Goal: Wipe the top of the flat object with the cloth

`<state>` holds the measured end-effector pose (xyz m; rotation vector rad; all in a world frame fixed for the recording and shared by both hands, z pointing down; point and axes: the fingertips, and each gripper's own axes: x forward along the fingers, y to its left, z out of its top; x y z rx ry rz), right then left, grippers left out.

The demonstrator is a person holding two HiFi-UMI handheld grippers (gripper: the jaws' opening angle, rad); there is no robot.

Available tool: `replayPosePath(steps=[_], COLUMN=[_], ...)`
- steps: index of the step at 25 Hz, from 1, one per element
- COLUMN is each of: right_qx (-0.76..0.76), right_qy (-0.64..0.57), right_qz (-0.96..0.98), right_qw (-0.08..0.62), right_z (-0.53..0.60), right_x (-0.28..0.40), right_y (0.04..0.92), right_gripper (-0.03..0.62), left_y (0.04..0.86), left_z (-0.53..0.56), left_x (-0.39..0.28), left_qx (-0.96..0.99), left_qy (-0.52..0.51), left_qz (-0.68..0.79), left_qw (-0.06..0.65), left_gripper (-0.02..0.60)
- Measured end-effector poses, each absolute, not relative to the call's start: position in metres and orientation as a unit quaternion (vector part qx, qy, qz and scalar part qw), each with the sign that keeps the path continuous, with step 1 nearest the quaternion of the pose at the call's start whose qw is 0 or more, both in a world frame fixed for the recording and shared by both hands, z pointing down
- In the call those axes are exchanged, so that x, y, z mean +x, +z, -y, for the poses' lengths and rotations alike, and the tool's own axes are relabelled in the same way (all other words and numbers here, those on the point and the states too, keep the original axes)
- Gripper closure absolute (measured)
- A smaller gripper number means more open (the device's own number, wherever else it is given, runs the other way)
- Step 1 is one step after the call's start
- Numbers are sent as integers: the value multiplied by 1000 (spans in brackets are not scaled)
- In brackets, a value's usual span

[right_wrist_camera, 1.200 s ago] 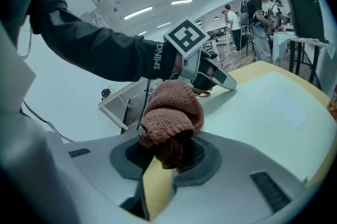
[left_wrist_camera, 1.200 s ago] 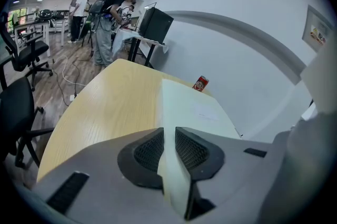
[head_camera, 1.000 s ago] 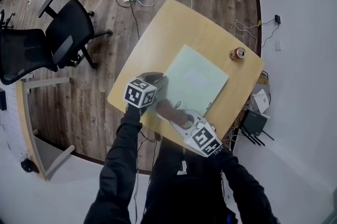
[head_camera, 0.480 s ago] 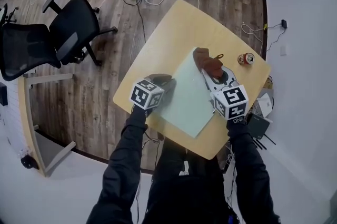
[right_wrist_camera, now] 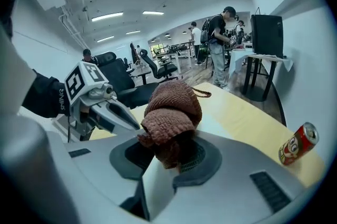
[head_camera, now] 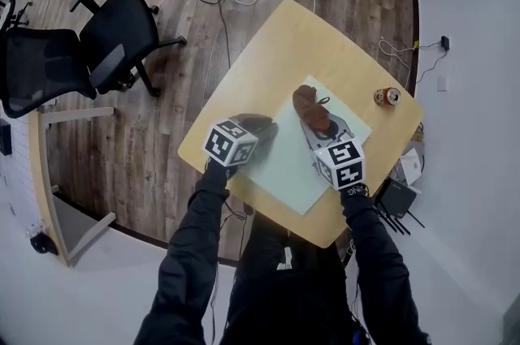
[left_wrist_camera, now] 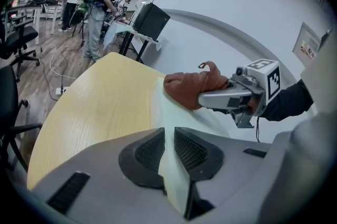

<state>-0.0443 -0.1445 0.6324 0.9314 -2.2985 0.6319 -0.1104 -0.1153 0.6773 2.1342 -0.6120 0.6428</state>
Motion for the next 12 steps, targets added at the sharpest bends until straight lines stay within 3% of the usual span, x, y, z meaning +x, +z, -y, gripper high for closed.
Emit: replayPosePath(steps=[12], right_qx=[271], right_qy=[281], right_qz=[875], right_qw=[286], right_z=[38], right_x=[-103], right_y=[633], right_gripper=[476], left_y=[678], left_z=[116], left_x=[-113], left_qx=[847], left_qy=[249], left_qz=[200], left_qw=[424], left_gripper=[506])
